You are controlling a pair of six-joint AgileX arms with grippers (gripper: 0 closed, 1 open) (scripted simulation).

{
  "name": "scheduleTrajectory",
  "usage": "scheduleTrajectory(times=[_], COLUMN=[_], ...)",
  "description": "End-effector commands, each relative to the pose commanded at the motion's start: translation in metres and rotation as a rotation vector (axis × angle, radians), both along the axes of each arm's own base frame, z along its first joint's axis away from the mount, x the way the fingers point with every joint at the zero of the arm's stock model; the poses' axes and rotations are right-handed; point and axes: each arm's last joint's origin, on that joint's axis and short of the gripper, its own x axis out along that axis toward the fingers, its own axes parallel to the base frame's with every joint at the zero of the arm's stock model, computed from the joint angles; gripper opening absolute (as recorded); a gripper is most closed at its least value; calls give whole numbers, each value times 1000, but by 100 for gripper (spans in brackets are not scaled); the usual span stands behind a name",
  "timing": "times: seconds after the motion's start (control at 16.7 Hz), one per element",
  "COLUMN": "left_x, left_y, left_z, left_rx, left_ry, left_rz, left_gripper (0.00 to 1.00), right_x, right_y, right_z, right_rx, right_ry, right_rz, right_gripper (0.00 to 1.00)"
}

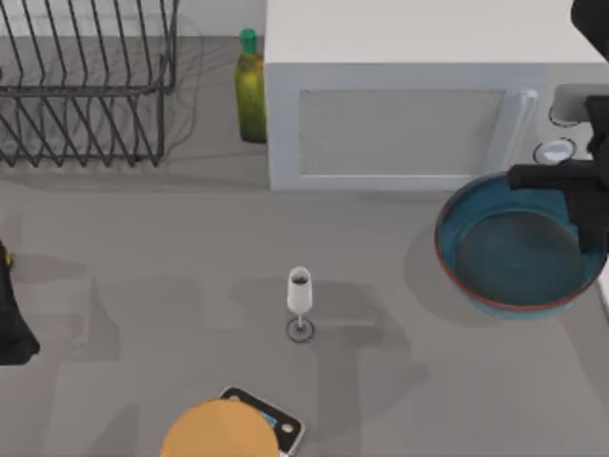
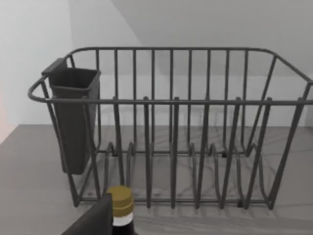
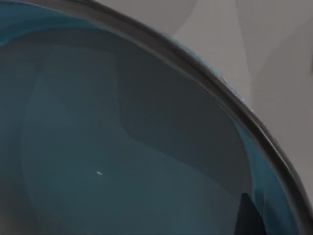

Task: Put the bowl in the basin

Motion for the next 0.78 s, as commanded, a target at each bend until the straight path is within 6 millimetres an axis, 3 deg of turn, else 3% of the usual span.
scheduleTrajectory(times=[0.18,0.42,0.6,0.78], left_x=[0,0,0,0], left_y=[0,0,0,0], left_z=[0,0,0,0], left_rx=[0,0,0,0], left_ry=[0,0,0,0], left_rz=[0,0,0,0], left_gripper=[100,100,100,100], right_x=[14,21,15,2], right_y=[-44,-127,-187,-232], right_z=[-27,-72,-97,-107], right_rx=[29,79,92,60], right_ry=[-38,-199,-435,-732], right_rz=[-110,-302,-409,-439], right_gripper=[0,0,0,0])
